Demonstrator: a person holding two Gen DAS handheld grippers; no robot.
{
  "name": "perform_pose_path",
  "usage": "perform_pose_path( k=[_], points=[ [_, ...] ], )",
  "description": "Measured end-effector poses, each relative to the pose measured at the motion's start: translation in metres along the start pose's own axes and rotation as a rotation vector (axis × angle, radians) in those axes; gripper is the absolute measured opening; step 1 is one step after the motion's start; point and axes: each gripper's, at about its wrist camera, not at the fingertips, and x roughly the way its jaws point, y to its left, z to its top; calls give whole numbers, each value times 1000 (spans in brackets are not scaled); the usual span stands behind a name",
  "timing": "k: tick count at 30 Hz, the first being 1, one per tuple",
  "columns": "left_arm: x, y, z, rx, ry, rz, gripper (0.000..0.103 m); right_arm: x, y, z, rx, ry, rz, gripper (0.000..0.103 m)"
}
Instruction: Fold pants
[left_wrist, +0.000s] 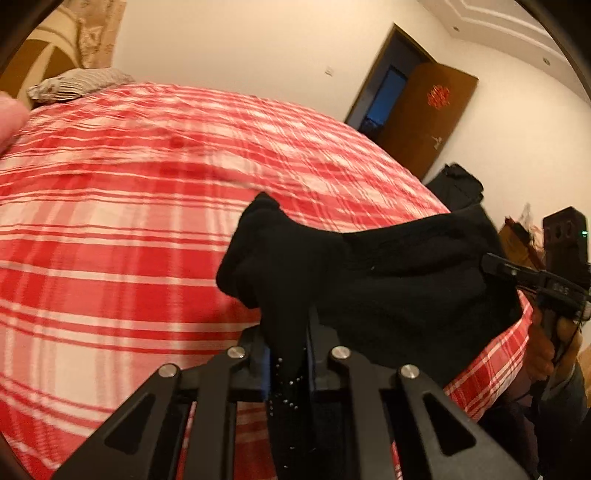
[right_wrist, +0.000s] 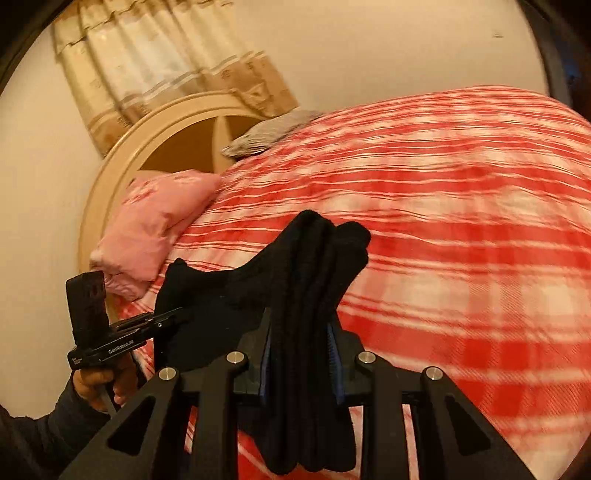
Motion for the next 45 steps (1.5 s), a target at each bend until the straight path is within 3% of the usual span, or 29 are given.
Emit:
perform_pose_path(
  k=[11, 17, 20, 24, 27, 31, 36, 38, 39, 41, 43, 45],
  points=[
    [-70, 84, 11, -99, -113, 233, 13, 128, 53, 36, -58, 50, 140, 26],
    [-76, 122, 4, -148, -117, 319, 12, 175, 35, 27, 17, 138, 125, 26],
    [-60, 138, -6, -164, -71, 353, 15, 179, 26, 25, 41, 152, 126, 26],
    [-49, 148, -18, -157, -56, 433, 41, 182, 23, 27, 42, 165, 109, 28],
    [-49, 149, -18, -153, -65, 440, 45, 187, 21, 27, 53, 172, 91, 29],
    [-49, 148, -17, -127, -70, 504, 63, 192, 15, 25, 81, 184, 55, 32],
    [-50, 152, -20, -144, -77, 514, 72, 197, 13, 24, 84, 187, 11, 35],
    [-50, 153, -21, -155, -83, 524, 77, 197, 12, 23, 77, 186, -4, 42],
    [-50, 155, -22, -165, -84, 521, 78, 197, 11, 22, 77, 185, -15, 52],
    [-49, 156, -22, -177, -87, 523, 80, 195, 5, 23, 93, 176, -27, 58],
    [-49, 156, -23, -175, -91, 541, 88, 185, 1, 24, 97, 145, -61, 71],
    [-49, 158, -24, -177, -95, 574, 97, 171, -4, 24, 103, 111, -108, 72]
  ],
)
